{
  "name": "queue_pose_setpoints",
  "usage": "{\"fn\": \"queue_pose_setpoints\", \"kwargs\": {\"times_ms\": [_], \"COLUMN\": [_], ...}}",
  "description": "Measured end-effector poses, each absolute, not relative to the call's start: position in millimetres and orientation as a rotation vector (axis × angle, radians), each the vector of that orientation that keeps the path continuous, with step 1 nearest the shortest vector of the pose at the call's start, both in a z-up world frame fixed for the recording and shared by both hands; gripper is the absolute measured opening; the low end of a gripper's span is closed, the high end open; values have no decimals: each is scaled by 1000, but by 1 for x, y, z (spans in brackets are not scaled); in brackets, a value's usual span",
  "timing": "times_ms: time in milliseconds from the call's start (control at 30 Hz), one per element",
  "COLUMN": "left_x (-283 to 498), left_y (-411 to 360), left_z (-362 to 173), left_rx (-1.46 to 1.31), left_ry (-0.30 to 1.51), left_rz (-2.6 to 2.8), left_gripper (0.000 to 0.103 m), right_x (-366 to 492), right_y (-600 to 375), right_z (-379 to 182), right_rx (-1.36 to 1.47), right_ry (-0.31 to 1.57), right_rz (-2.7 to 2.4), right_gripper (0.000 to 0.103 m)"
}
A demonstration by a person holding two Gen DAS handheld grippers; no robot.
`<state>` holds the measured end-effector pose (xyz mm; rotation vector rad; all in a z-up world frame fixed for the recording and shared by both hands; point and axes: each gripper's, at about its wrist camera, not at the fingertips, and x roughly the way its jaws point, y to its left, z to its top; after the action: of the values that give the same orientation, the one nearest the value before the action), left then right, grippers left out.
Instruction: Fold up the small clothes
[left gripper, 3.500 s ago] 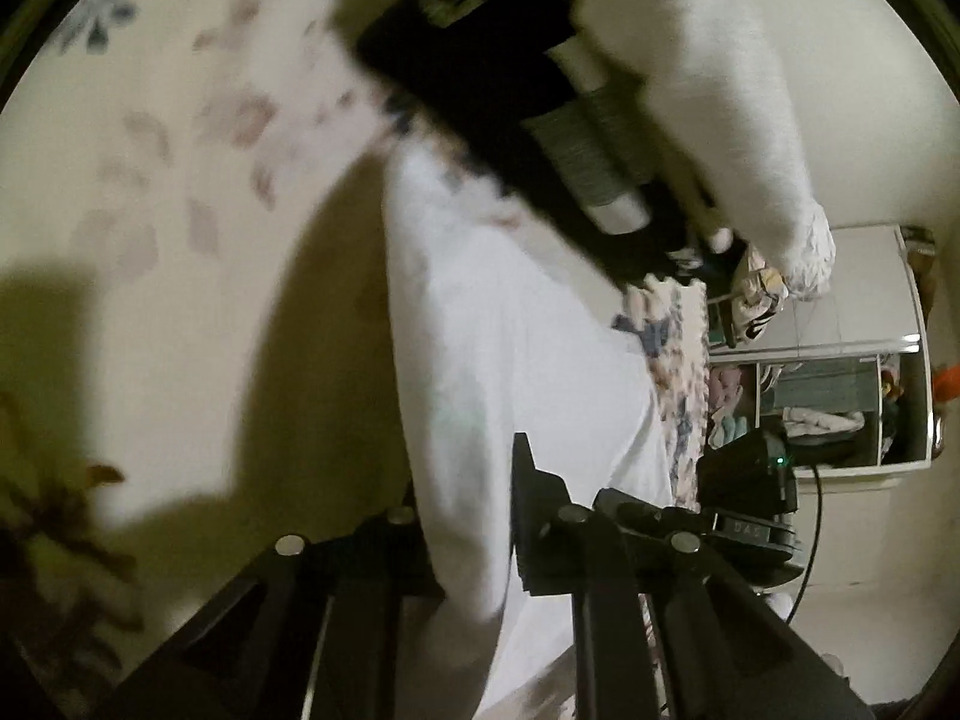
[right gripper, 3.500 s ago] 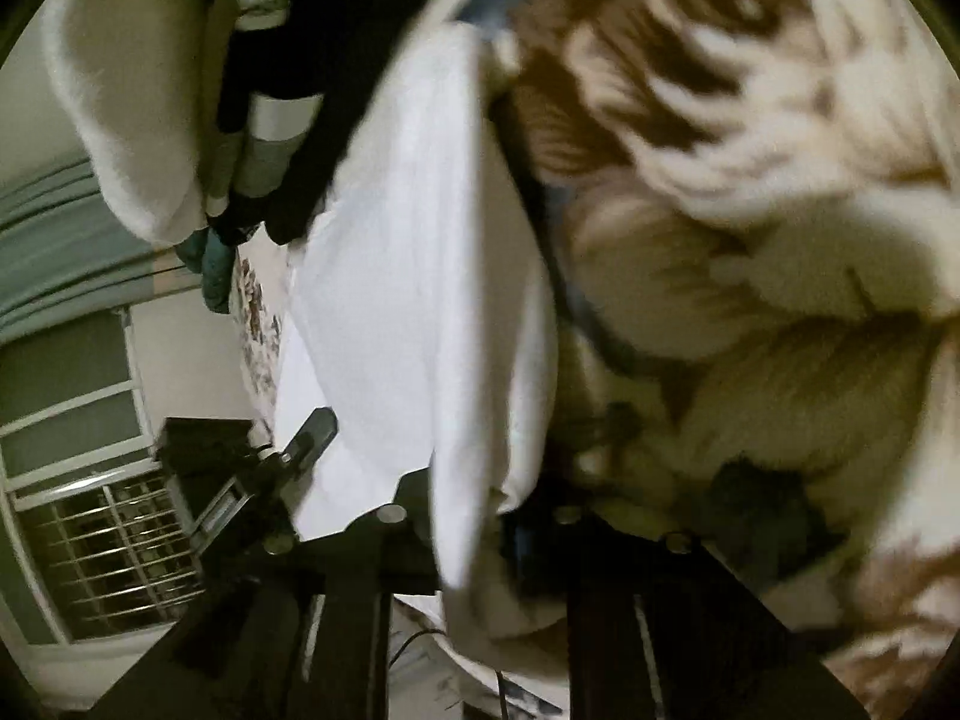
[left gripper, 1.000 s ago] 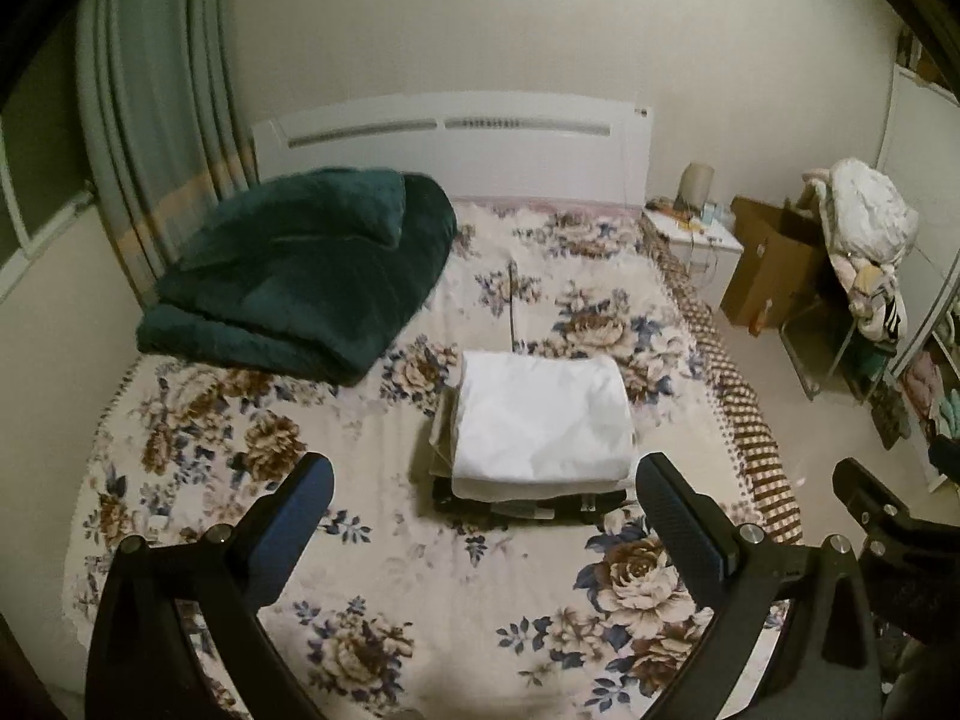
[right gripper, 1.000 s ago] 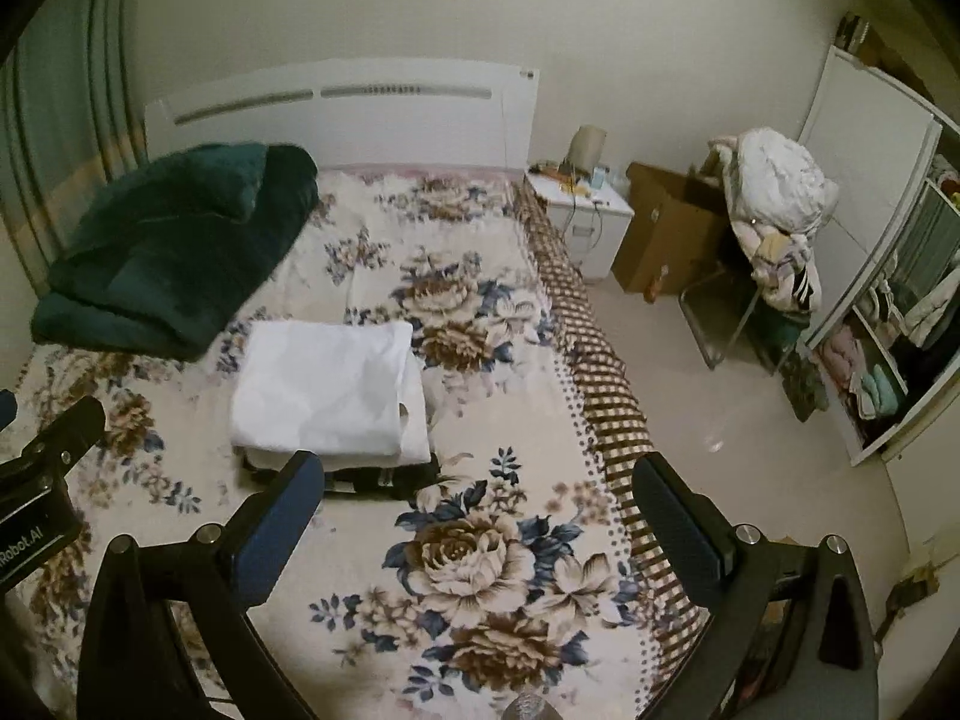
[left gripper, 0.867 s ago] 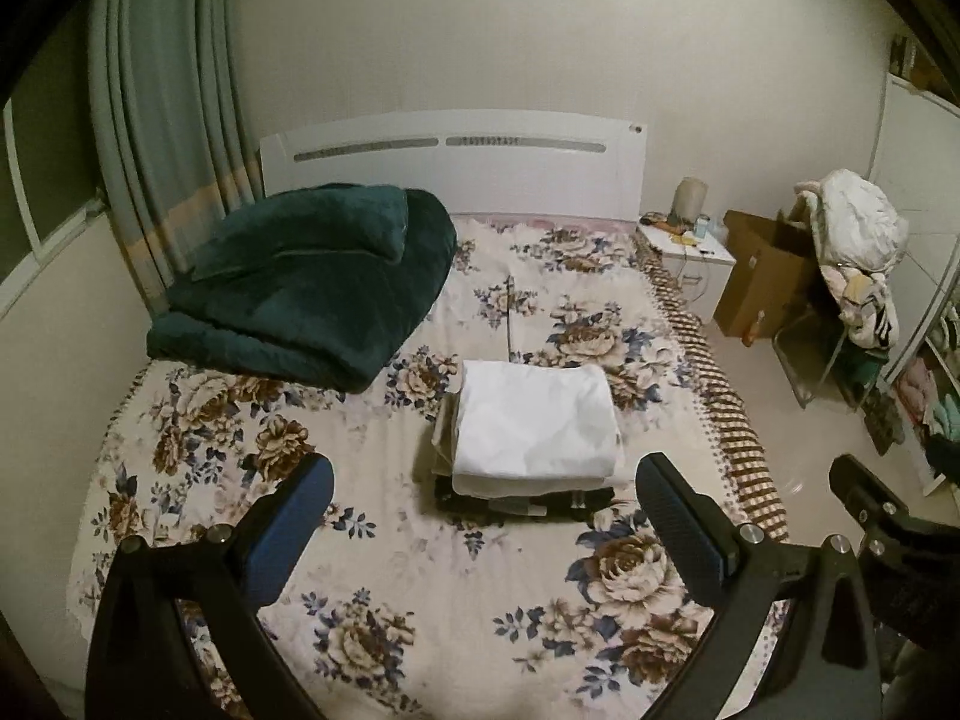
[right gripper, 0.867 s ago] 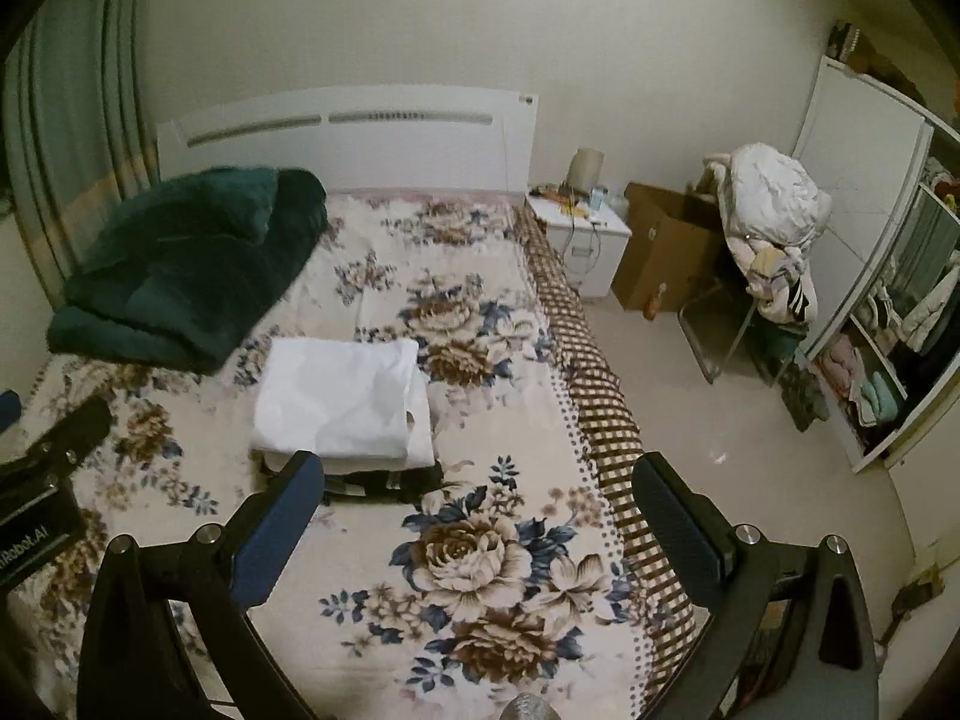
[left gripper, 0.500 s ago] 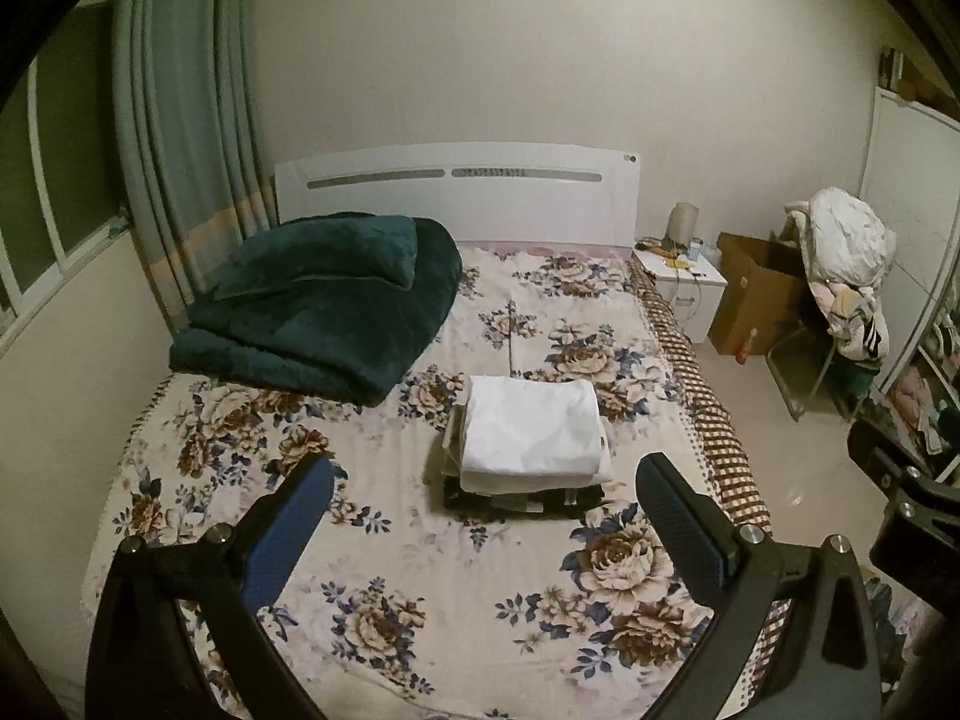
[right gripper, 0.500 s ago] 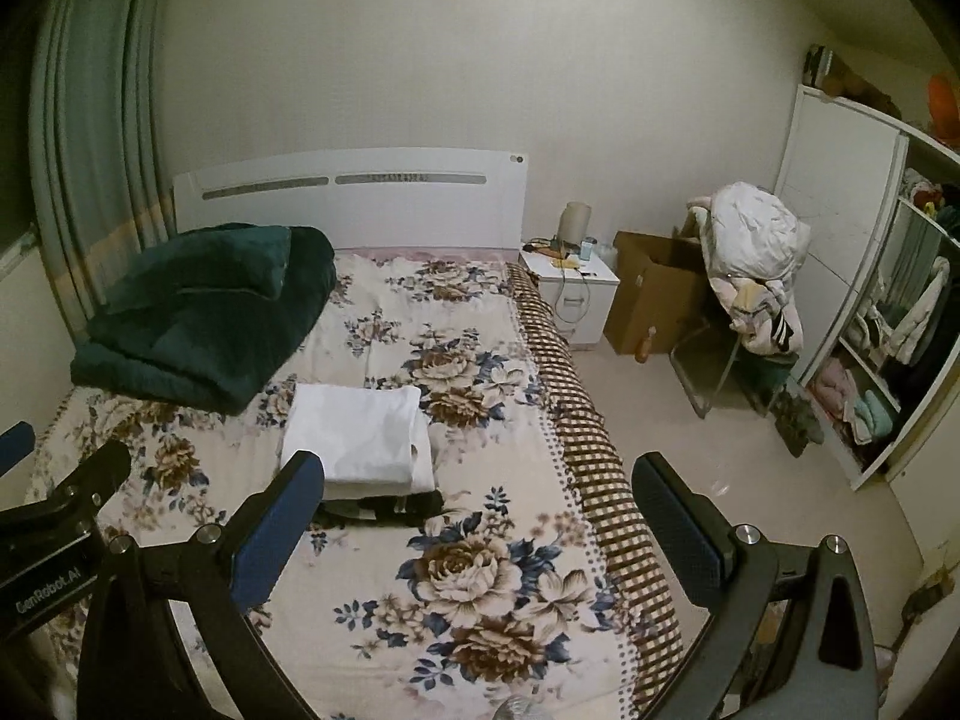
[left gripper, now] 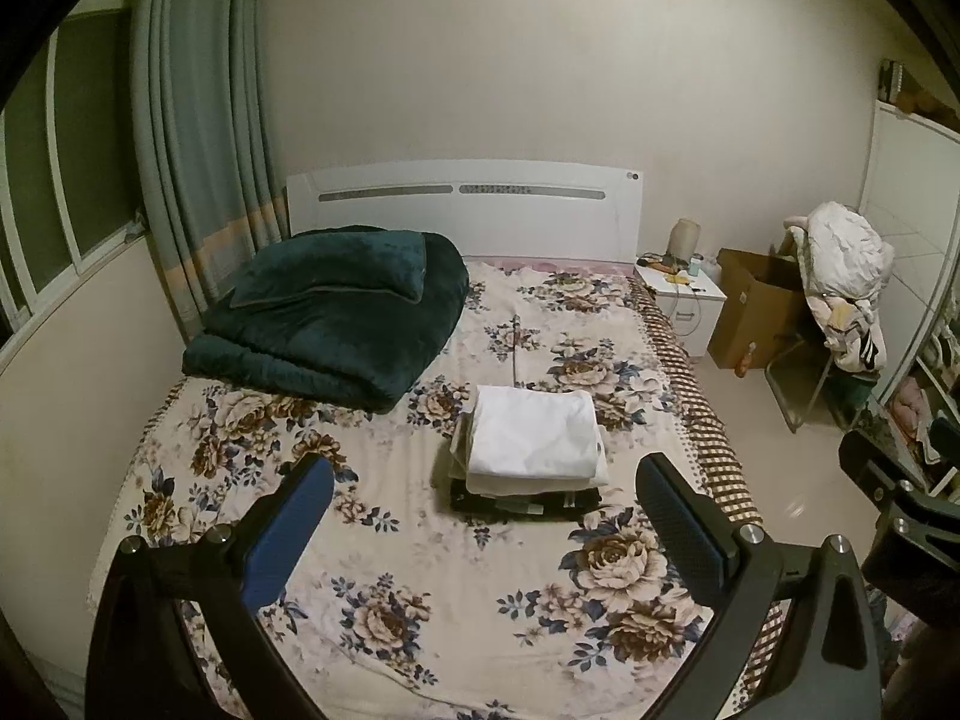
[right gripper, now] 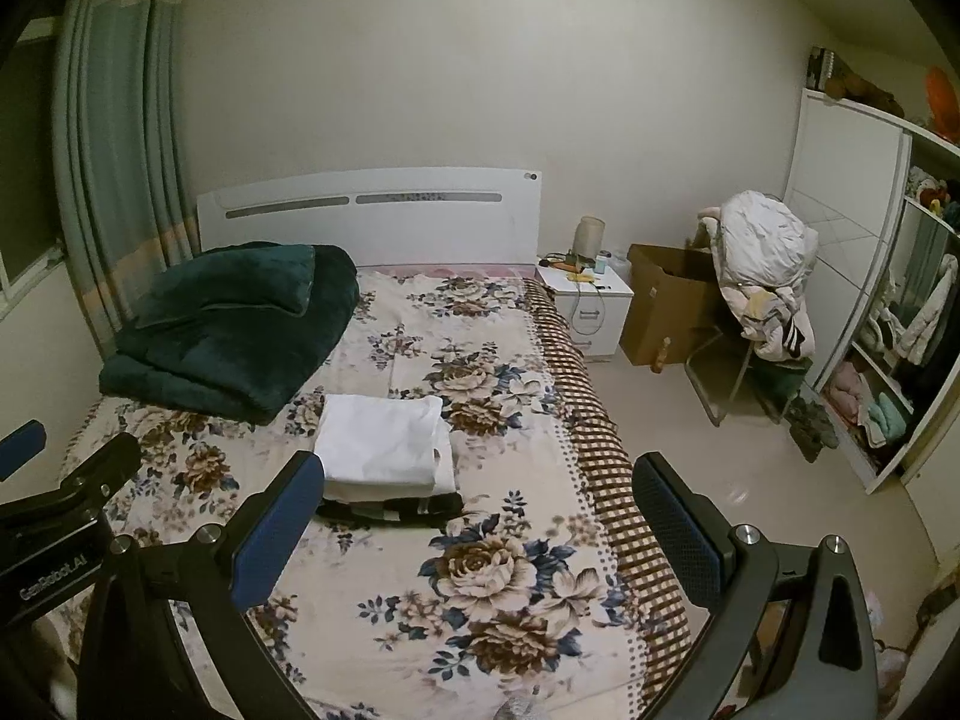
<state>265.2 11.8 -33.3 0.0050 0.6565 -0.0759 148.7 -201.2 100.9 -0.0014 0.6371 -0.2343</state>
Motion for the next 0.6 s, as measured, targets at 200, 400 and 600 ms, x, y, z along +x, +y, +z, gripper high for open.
{"fn": "queue_pose_setpoints", "kwargs": {"times_ms": [200, 400, 600], "left_x": [259, 258, 254], "left_y": [13, 13, 15], "left_z": [-30, -28, -24], "left_rx": [-1, 1, 3], "left_ry": [651, 650, 649], "left_rz": [-73, -74, -68], "left_gripper": [103, 103, 103], "right_x": [151, 152, 151], "right_y": [-204, -204, -202], "right_z": [103, 107, 107], "right_rx": [1, -6, -6], "right_ry": [635, 630, 630], "right_rz": [-238, -236, -237], "right_gripper": [103, 103, 103]}}
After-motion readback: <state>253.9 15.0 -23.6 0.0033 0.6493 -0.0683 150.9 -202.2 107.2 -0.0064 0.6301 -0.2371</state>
